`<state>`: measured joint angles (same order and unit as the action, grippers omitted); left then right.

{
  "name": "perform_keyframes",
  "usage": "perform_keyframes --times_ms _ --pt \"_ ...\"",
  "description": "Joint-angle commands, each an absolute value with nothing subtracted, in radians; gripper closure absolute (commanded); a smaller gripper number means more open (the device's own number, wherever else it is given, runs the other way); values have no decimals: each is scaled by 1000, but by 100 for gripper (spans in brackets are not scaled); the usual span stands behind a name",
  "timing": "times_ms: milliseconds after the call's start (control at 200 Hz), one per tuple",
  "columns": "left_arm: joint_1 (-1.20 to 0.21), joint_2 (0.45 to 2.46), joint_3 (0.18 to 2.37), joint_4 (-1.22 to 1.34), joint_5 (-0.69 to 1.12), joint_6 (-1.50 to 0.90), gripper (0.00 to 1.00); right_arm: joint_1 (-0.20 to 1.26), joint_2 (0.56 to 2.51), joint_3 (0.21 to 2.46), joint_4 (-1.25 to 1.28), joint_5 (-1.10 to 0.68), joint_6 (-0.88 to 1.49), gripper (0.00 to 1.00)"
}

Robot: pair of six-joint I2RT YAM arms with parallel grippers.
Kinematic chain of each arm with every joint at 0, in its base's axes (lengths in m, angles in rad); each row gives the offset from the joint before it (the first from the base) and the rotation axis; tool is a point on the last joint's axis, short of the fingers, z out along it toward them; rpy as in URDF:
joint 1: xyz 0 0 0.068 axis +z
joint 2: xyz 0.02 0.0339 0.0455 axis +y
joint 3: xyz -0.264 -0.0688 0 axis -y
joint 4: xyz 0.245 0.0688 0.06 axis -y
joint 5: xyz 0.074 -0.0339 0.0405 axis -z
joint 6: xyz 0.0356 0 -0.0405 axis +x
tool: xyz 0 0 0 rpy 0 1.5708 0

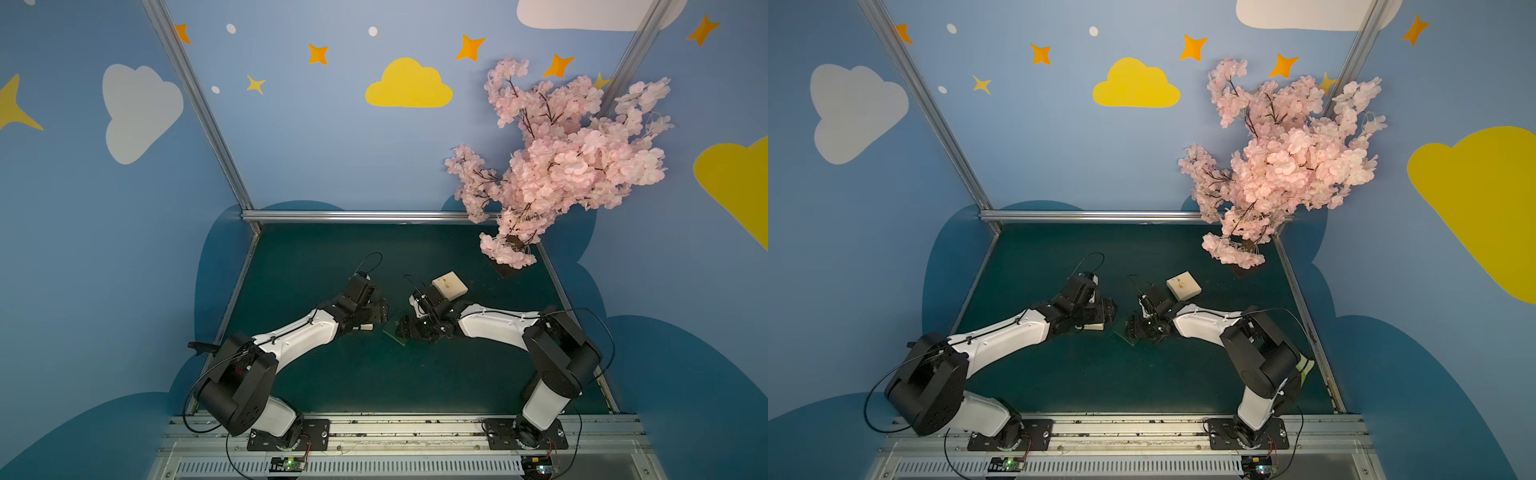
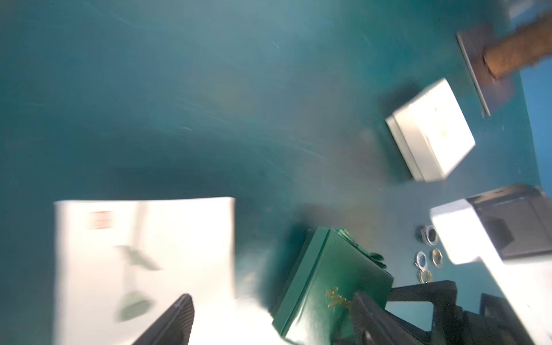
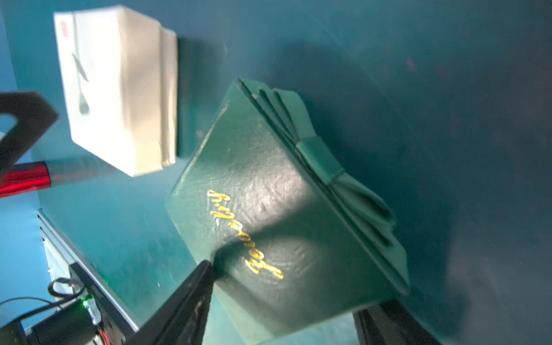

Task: Take the rings out of the lift-off lid box
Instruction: Close the lid on the jewelry box, then pick up the jewelry box from the center of the board.

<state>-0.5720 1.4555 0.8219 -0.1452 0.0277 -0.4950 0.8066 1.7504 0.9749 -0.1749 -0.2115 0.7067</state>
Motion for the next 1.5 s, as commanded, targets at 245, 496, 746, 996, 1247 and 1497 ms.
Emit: perform_keyframes --times_ms 245,496,746,996,1247,1497 --pt "-570 1293 733 -184 -133 -501 0 815 1808 1090 -164 -216 689 25" --pt "-638 1141 674 -170 -262 -506 1 809 1666 1105 -253 -34 594 11" --pt "-665 1063 636 -107 -205 -496 1 686 1528 1133 -432 133 435 4" --pt "-672 1016 597 -47 -196 -463 0 460 1602 1214 -503 46 338 3" --pt "-672 1048 601 -39 -176 -457 1 404 1787 1392 -568 88 166 3" --pt "-672 1066 597 -36 -192 -449 0 334 1924 1496 -580 -38 72 3"
